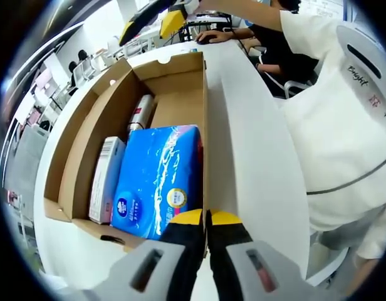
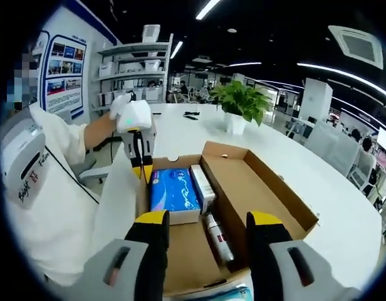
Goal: Operate the shoe box by opening the lid, removing the specified soft item, and placing it in the target area until the item is outside and the box remains undamaged.
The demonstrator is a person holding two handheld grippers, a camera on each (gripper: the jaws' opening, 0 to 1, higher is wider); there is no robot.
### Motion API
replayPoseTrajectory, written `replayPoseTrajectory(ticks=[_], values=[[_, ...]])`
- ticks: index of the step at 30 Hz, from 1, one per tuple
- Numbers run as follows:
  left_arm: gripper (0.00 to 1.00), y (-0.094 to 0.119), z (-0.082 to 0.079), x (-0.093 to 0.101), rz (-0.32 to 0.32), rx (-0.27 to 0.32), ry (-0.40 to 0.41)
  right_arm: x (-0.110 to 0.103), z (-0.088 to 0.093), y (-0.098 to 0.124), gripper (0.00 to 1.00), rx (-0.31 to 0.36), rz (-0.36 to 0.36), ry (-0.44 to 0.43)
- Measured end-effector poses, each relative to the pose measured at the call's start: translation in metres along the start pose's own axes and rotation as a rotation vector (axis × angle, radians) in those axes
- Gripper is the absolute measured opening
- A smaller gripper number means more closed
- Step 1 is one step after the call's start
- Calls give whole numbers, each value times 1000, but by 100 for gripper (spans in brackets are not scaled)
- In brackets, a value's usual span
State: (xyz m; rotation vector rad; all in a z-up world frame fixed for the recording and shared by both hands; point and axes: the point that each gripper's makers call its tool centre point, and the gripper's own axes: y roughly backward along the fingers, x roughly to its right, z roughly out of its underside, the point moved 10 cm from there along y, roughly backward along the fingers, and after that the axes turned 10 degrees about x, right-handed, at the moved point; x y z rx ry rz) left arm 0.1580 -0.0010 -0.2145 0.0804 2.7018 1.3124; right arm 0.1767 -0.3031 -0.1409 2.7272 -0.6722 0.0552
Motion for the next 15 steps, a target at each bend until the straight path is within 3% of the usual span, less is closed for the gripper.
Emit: replayPoseTrajectory(ticks=[2, 4, 6, 15], values=[[1, 0, 0, 0, 0, 2, 0, 1, 1, -1, 51, 2, 6, -3], [1, 0, 0, 0, 1, 2, -1, 4, 2, -1, 51, -22, 59, 20], [1, 0, 0, 0, 2, 2, 0, 3, 3, -5, 55, -19, 46, 21], [1, 1, 0, 0, 1, 3, -1, -11, 1, -20, 50, -52, -1, 28]])
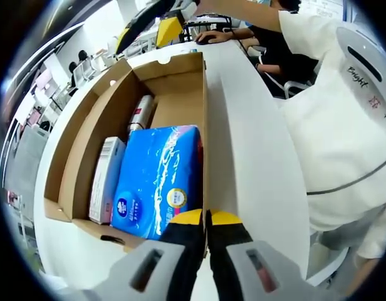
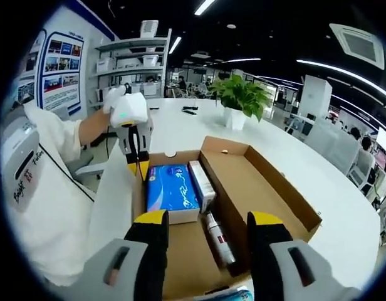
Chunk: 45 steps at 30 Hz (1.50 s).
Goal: Operate the shoe box by opening the lid, removing the specified soft item, and placing it in the target area until the item is outside and the box remains undamaged.
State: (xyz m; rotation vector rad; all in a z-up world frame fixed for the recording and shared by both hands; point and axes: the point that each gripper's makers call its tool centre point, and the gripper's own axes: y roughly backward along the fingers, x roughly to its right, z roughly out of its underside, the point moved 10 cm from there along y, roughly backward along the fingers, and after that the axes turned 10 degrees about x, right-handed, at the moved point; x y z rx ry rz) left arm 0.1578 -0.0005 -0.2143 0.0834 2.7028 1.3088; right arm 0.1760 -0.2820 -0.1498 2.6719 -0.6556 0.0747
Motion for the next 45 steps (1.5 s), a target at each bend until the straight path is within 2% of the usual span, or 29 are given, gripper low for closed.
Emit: replayPoseTrajectory(ticks=[9, 11, 13, 14, 16, 17, 19, 24, 29, 35, 39, 45], values=[[1, 0, 0, 1, -1, 0, 0, 1, -2, -14, 48, -22, -12, 25], [1, 0, 0, 1, -1, 0, -1, 2, -1, -17, 46, -32, 8, 36], [1, 0, 0, 1, -1, 1, -1, 2, 0, -18, 46, -75, 40, 88], [1, 0, 0, 1, -1, 1, -1, 3, 1, -20, 45, -121, 95, 142], [1, 0, 0, 1, -1, 0, 0, -1, 6, -26, 44, -193, 99, 206], [1, 0, 0, 1, -1, 0, 0, -3, 8, -28, 41, -226, 114, 200], [1, 0, 0, 1, -1, 0, 0, -8, 11, -35, 36, -258, 96, 254], [1, 0, 0, 0, -1, 1, 0, -13, 13, -53, 31, -318, 117, 313], [1, 0, 0, 0, 0, 3, 0, -14, 15, -64, 31, -355, 89, 296], [1, 0, 0, -1, 0, 3, 1, -16, 16, -70, 30, -376, 104, 297], [1, 0, 0, -1, 5, 7, 8, -17, 25, -76, 34, -411, 108, 291], [1, -1, 0, -2, 9, 7, 9, -20, 32, -82, 33, -435, 103, 281]])
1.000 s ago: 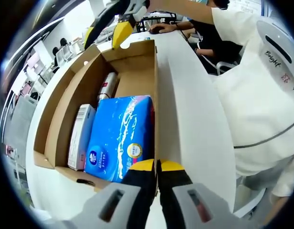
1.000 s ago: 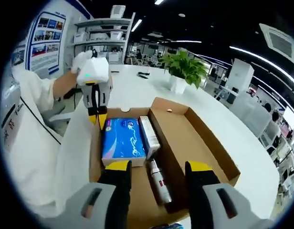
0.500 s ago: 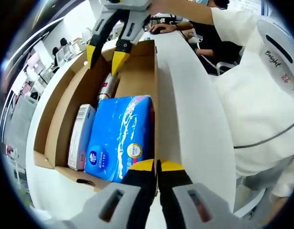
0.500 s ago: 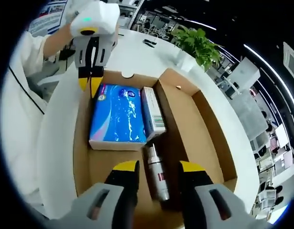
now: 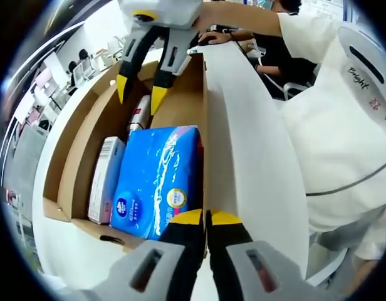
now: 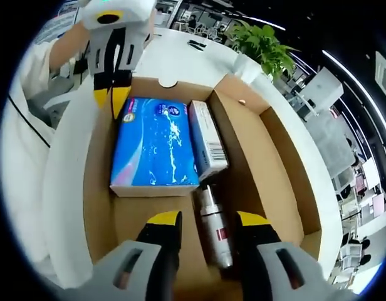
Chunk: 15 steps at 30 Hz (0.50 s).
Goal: Operate the shoe box by opening the lid, removing the specified soft item, and placing it in the target area until the item is outside and the box remains undamaged.
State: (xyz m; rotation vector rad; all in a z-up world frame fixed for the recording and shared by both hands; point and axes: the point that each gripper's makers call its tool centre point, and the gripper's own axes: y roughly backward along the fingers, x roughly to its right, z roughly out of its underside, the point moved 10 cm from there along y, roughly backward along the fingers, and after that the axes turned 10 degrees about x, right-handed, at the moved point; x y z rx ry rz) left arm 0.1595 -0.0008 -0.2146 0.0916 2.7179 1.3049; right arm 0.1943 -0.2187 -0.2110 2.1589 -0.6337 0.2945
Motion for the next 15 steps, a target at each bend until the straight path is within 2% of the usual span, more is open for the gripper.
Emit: replayPoseTrajectory(ticks=[15], values=[[1, 0, 0, 0, -1, 2, 3, 0, 9, -11, 30, -22, 4, 12]])
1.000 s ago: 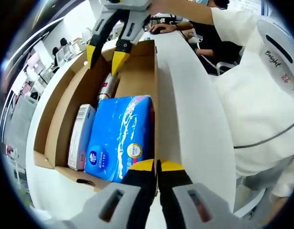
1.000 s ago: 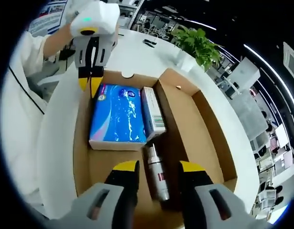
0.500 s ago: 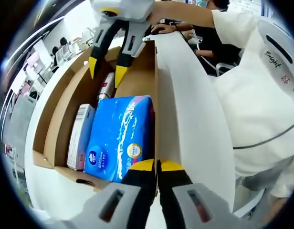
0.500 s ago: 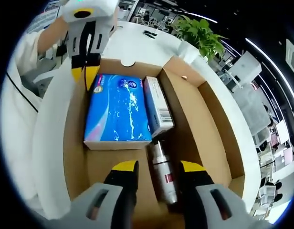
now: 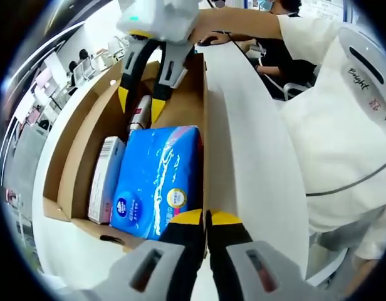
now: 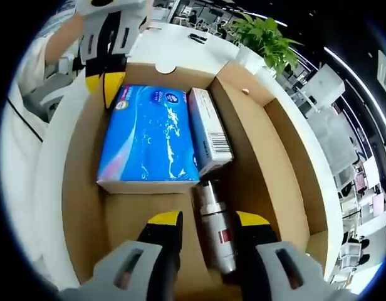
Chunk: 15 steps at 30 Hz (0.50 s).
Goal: Operate the shoe box by opening the lid, removing the specified soft item, and placing it in the target area until the item is outside and the box remains undamaged.
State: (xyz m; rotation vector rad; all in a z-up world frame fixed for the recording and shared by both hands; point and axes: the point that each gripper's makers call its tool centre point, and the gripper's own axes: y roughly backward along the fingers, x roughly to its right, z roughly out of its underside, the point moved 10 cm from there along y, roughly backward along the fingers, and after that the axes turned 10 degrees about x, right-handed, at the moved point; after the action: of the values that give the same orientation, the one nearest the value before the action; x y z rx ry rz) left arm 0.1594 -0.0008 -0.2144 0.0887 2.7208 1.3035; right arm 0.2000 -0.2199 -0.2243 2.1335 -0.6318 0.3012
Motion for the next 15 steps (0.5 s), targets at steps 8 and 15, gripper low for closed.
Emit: replayPoseTrajectory(ticks=[8, 15], values=[[1, 0, 0, 0, -1, 1, 0, -2, 1, -1, 31, -14, -2, 10], [1, 0, 0, 0, -1, 2, -1, 0, 12, -18, 30, -74, 13, 55]])
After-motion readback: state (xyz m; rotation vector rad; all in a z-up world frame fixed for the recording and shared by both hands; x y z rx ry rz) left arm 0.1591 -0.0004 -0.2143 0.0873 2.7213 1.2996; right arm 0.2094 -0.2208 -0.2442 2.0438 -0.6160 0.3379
